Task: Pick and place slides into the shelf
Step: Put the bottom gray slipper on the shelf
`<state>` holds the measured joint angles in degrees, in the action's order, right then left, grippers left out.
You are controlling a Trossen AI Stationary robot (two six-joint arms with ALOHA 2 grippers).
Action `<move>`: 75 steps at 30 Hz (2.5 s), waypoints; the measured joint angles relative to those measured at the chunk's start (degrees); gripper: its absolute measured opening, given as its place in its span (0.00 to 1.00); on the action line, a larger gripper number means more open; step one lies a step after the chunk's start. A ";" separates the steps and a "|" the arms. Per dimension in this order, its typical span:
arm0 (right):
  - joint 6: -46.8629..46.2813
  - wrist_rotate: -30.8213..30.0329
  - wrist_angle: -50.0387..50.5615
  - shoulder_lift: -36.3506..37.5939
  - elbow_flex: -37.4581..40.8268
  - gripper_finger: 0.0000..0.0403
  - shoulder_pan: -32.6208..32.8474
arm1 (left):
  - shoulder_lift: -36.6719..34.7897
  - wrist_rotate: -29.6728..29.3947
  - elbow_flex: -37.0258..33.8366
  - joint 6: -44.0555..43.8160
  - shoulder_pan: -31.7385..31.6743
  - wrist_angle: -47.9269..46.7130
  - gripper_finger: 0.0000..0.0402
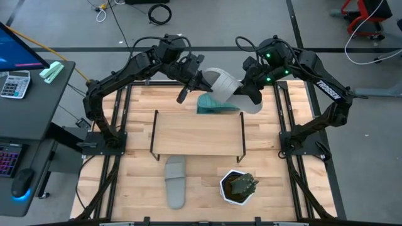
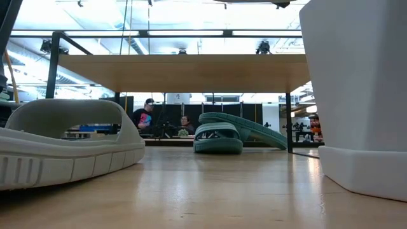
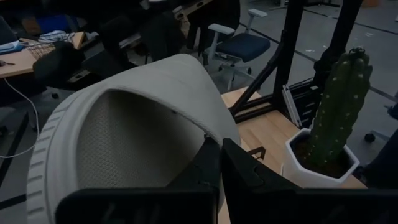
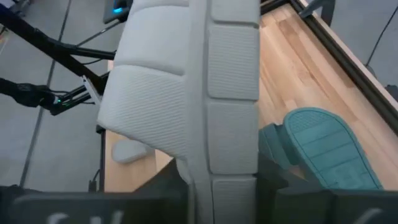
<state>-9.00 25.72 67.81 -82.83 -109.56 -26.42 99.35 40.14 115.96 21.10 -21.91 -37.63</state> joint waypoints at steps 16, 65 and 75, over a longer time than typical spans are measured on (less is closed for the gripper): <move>0.65 4.78 0.23 0.22 0.00 0.69 1.55 | 0.00 0.61 -0.13 2.09 0.10 -6.02 0.01; -6.23 15.80 -17.23 -11.78 0.00 0.68 -1.40 | 4.26 -0.02 -0.17 11.12 3.74 -10.33 0.01; -6.40 16.41 -17.05 -11.76 0.00 0.48 -0.63 | 4.26 0.02 -0.17 11.23 3.72 -10.59 0.01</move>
<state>-15.40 42.13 50.76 -94.59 -109.56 -27.05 103.61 40.16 115.79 32.34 -18.20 -48.22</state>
